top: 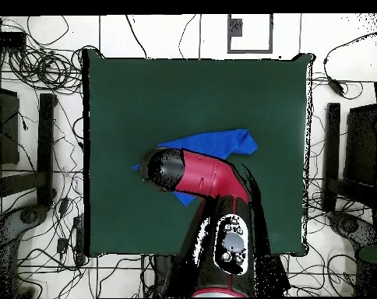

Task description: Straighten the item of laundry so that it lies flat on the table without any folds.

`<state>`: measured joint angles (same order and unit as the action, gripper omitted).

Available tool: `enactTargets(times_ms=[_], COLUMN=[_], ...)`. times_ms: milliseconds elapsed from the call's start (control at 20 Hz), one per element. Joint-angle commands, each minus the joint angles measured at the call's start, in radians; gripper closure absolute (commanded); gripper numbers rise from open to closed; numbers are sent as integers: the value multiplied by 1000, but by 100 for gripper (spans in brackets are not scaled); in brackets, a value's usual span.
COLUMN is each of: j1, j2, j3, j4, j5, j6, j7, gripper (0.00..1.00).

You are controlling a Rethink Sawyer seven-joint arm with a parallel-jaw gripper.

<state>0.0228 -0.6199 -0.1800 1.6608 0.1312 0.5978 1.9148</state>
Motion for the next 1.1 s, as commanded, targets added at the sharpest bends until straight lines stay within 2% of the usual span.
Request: enactTargets(times_ms=[50, 650, 850, 1100], j1=[16, 19, 20, 31], j2=[21, 17, 20, 22], j3=[79, 82, 87, 85], j4=[69, 91, 121, 189], j5=[22, 34, 33, 6], j6=[-89, -107, -145, -255], j7=[173, 184, 191, 198], gripper=[0, 0, 0, 0])
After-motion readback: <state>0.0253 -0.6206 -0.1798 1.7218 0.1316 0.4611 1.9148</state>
